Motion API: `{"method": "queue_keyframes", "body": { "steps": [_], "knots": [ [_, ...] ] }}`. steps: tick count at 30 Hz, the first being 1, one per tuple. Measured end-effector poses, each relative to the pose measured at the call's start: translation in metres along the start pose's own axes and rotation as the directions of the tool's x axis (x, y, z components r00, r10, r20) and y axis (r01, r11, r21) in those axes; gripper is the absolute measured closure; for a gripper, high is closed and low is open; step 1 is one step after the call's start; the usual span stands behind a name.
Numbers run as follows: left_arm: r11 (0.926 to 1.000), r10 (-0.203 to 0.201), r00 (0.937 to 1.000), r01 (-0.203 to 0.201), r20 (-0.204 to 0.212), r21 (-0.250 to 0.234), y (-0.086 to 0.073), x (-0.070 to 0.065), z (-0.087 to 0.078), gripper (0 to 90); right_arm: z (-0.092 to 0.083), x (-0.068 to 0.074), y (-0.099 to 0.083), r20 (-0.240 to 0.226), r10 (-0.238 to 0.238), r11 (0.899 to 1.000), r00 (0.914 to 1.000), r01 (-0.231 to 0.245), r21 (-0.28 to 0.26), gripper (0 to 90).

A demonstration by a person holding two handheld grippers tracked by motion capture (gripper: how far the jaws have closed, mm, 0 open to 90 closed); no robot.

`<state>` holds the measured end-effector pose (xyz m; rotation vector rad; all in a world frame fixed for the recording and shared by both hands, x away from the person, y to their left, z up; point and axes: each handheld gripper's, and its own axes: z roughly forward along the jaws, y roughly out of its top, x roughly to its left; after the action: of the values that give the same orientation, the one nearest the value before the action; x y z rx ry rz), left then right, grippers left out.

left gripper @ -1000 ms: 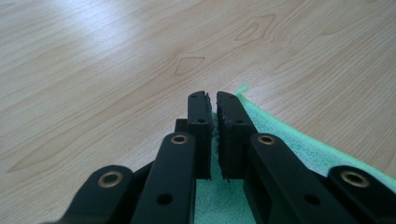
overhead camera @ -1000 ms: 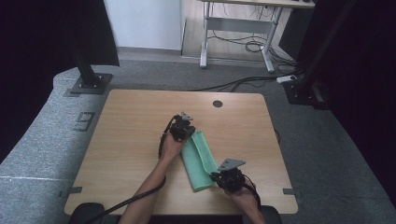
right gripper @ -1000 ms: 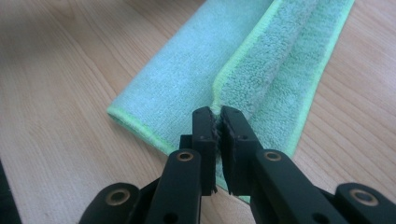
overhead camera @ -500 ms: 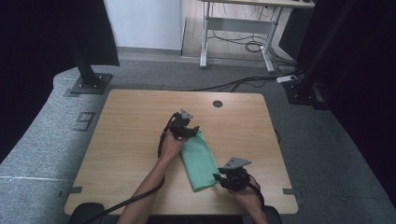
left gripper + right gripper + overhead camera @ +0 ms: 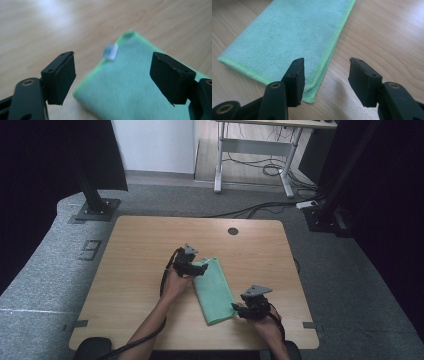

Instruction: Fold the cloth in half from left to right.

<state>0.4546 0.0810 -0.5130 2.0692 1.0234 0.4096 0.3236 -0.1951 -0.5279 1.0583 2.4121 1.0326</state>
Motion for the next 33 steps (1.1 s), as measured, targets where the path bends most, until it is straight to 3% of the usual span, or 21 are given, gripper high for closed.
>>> {"method": "queue_keyframes", "body": {
  "steps": [7, 10, 15, 26, 33],
  "knots": [
    [0.9991, 0.013, 0.9998, -0.013, 0.013, 0.041, -0.026, -0.007, -0.006, 17.5, 0.006, -0.003, 0.001, -0.004, 0.001, 0.999, 1.0000, -0.001, 0.033, 42.2],
    [0.9964, 0.044, 0.9990, -0.045, 0.009, 0.072, -0.037, -0.013, -0.007, 16.3, 0.007, -0.003, -0.003, -0.001, -0.010, 0.998, 1.0000, 0.010, 0.064, 42.0],
    [0.9953, 0.052, 0.9986, -0.053, 0.014, 0.081, -0.045, -0.018, -0.009, 15.7, 0.006, -0.006, -0.007, -0.001, 0.003, 0.997, 1.0000, -0.003, 0.072, 41.1],
    [0.9971, 0.019, 0.9989, -0.022, 0.043, 0.072, -0.061, -0.026, -0.023, 14.8, 0.009, -0.010, -0.011, -0.032, 0.010, 0.998, 0.9994, -0.008, 0.061, 40.0],
    [0.9939, 0.052, 0.9986, -0.052, 0.001, 0.097, -0.063, -0.028, -0.018, 11.7, 0.009, -0.009, -0.012, -0.025, 0.004, 0.998, 0.9997, -0.002, 0.058, 40.0]
  ]
}}
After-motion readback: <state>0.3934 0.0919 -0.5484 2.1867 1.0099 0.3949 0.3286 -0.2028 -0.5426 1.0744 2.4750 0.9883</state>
